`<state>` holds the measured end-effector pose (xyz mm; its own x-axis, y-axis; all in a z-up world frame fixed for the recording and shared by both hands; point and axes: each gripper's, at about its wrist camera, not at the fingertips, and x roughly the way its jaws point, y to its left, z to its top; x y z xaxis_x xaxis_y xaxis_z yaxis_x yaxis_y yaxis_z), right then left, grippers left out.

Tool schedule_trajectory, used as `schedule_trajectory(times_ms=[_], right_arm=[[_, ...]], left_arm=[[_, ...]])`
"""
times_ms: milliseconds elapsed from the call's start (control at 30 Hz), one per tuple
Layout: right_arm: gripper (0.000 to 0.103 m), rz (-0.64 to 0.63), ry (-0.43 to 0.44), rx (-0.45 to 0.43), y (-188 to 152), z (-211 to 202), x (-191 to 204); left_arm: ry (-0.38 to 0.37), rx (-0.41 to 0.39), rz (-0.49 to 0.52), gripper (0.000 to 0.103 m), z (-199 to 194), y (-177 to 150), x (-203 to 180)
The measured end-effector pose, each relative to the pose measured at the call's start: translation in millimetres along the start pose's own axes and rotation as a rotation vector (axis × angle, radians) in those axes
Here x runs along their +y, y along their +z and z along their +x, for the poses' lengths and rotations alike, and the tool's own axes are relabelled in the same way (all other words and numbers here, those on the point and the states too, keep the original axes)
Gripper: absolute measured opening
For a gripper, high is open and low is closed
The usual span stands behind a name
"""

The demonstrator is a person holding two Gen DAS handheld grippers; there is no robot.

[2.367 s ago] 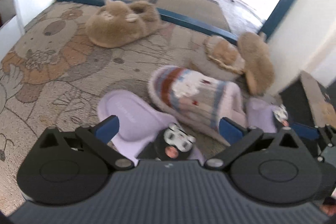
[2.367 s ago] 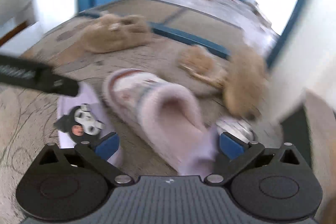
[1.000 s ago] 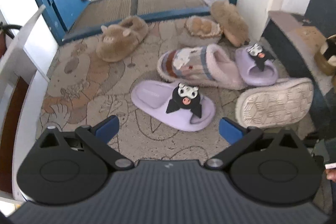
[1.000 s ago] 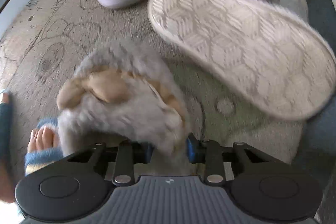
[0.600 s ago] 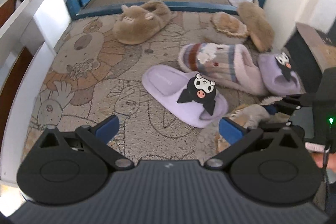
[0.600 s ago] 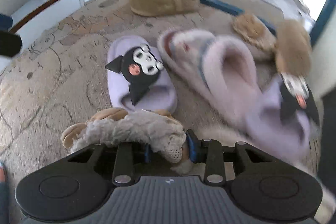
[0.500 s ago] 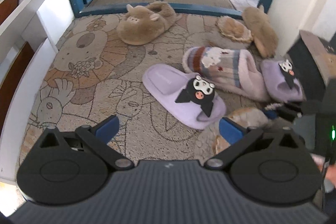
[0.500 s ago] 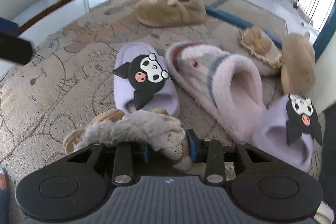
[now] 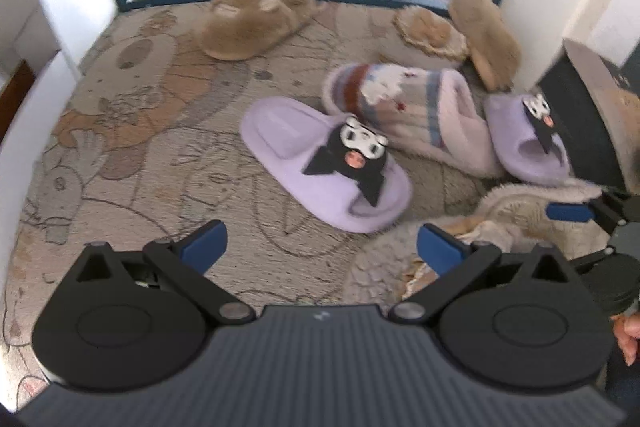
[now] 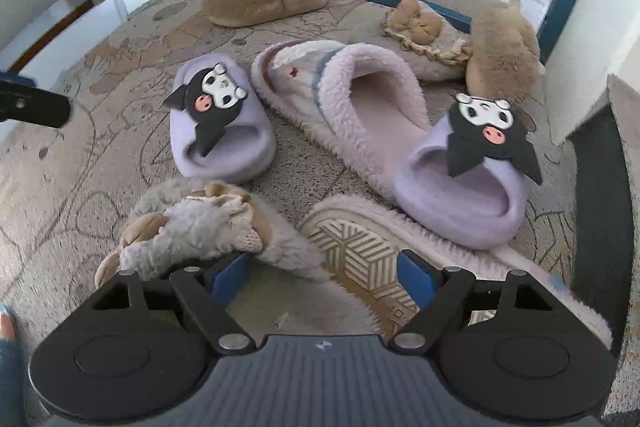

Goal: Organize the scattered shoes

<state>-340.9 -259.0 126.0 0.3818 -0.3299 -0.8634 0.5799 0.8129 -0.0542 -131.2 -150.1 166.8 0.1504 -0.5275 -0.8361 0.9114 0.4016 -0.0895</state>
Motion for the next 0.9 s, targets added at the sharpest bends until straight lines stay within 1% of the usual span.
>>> schedule_trajectory(times_ms=[67,200,267,400,500,567,633,733,900], right_arm=[[0.085,-0.012,-0.005,0.004,-4,3,4],[0.085,-0.025,-0.062,0.003,-7,6,2],[0.087,-0.014,-0.096,-0.009,-8,2,-10],[0.087,0.031,-0.098,-0.028,-12,-7,-30],[0.089,0.025,-0.166,-0.055,-12,-12,-37],[0.091,0.031,-0.191,-0.07,-13,-14,-41],[0.096,0.059,-0.216,-0.088,-13,-16,-48],[0.096,0.114,-0.232,-0.099,-10,-12,-57],[0.096,0.16,-0.221,-0.093,-11,-5,-63]], left_arm=[[-0.01,0.004,0.023,0.103,4,-2,-7],[-0.031,0.012,0.035,0.103,10,-8,-10],[-0.042,0.019,0.031,0.103,14,-11,-8],[-0.065,0.035,0.032,0.103,24,-16,-11],[-0.076,0.044,0.039,0.103,29,-18,-18],[-0.084,0.045,0.044,0.103,32,-19,-21],[-0.09,0.045,0.055,0.103,34,-21,-26],[-0.094,0.044,0.084,0.103,36,-24,-34],[-0.091,0.032,0.144,0.103,40,-25,-48]])
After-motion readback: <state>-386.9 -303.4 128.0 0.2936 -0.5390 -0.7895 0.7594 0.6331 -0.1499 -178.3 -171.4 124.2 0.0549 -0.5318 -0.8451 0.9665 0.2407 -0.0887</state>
